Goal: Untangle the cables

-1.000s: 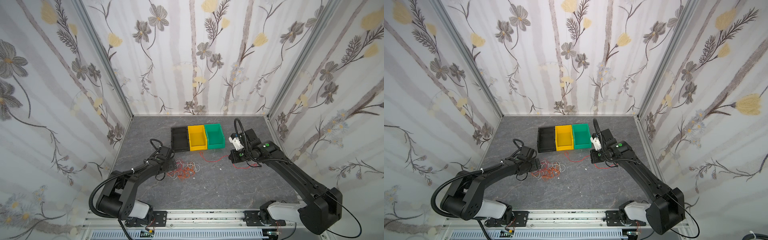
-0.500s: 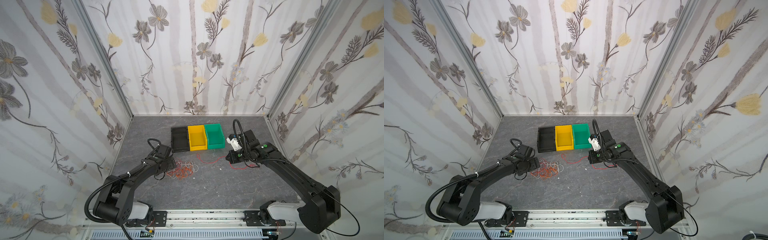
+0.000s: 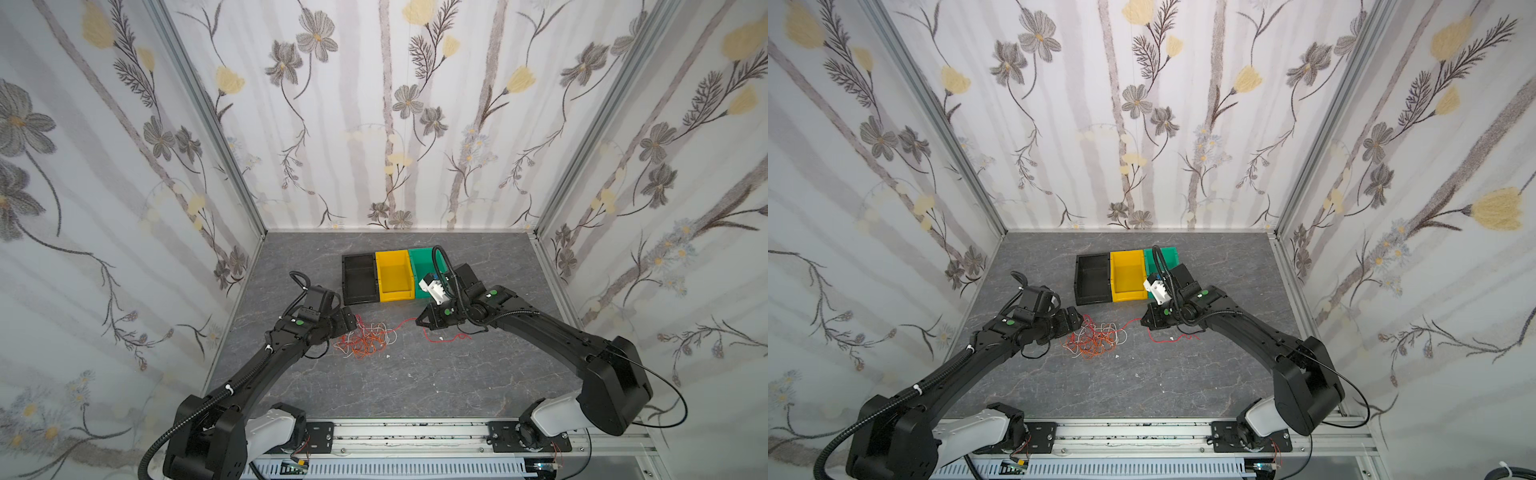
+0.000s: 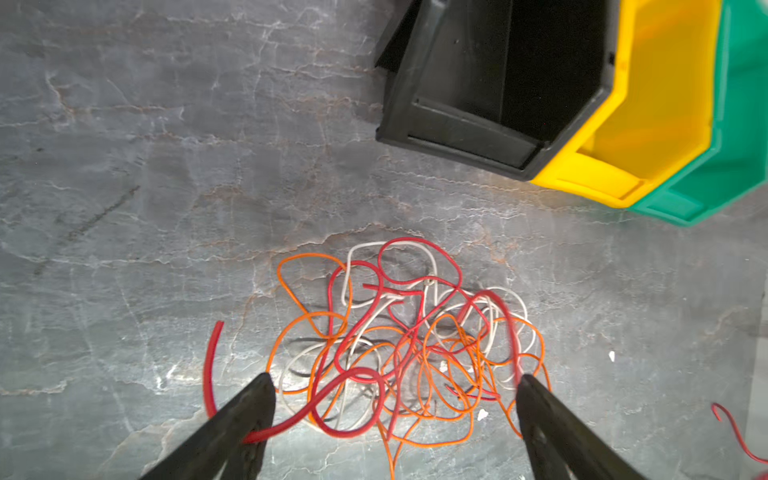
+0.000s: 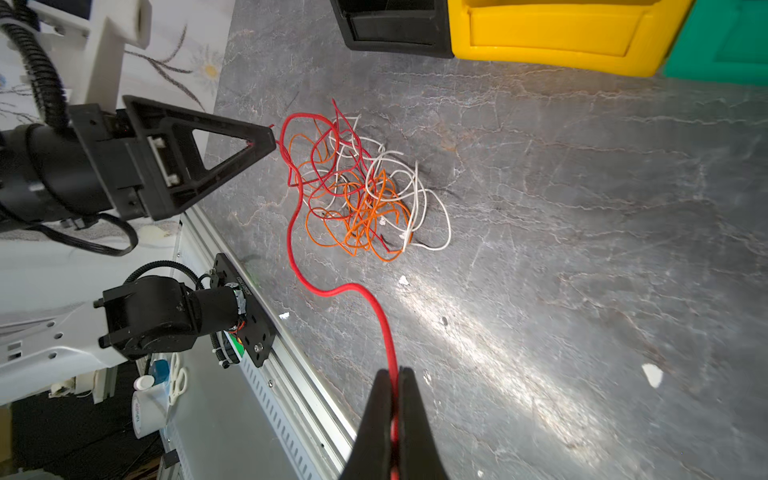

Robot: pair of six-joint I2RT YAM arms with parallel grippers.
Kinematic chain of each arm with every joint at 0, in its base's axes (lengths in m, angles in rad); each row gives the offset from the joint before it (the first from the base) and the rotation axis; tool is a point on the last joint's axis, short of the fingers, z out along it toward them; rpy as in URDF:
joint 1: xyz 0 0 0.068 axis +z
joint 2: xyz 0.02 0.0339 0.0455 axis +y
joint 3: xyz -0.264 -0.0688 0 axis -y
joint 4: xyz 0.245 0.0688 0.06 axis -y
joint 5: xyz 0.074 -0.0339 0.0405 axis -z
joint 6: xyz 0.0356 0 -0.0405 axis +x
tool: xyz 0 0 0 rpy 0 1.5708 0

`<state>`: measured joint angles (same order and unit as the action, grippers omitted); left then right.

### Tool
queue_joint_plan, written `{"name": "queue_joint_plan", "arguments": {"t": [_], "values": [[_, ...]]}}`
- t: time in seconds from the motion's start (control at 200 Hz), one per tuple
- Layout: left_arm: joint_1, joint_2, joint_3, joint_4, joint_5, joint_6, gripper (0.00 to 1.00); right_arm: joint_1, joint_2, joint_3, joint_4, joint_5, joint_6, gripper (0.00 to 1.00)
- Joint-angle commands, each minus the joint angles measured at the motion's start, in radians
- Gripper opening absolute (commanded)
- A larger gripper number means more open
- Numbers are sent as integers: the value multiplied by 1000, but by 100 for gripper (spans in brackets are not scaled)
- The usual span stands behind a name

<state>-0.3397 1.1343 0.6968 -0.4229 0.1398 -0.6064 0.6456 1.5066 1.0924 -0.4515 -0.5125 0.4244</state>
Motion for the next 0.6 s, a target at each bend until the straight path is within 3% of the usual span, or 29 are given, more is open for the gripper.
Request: {"name": "queue_joint_plan", "arguments": {"t": [0.0,0.21,0.35,0.595], "values": [[1,-24,-8,23,42,-21,91,32,66,35,111,5,97,0],[1,-39,-16,51,82,-26,90,160,257,168,124,49,112,0],[0,-38,-20,71,107,-30,90,200,381,253,163,10,124,0],[1,-29,-23,92,131,-33,90,239,597,408,99,42,144,0]]}}
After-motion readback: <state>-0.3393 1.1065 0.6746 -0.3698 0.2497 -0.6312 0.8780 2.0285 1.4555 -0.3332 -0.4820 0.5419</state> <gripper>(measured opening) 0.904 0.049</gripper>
